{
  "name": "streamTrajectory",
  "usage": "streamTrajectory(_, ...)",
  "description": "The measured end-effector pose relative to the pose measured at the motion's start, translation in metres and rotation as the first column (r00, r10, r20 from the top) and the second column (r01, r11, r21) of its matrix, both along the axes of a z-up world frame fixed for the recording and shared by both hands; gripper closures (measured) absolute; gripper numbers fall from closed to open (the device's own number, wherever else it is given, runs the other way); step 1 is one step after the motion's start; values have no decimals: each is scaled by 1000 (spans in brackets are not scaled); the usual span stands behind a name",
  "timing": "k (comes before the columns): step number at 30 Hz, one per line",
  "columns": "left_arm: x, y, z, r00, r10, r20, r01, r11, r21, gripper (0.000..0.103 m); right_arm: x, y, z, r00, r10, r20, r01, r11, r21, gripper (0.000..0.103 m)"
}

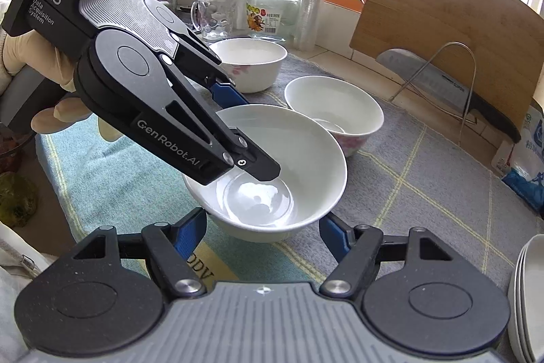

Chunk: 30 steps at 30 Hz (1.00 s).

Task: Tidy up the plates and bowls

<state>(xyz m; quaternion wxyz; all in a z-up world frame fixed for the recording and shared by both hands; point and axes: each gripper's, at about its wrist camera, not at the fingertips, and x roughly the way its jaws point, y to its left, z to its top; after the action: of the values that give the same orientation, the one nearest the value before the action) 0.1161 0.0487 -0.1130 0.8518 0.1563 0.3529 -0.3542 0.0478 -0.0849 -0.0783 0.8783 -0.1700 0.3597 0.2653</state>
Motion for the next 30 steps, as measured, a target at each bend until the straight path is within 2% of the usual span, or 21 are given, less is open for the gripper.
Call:
streamTrajectory(16,-5,-58,-5,995,-99,-4,99,995,-7,57,-9,-51,1,995,-99,-15,98,995,-18,26)
streamTrajectory(30,0,-75,-14,993,-112,-22,112,994,-1,57,-4,-60,-4,991,-129,-45,129,992,-16,26)
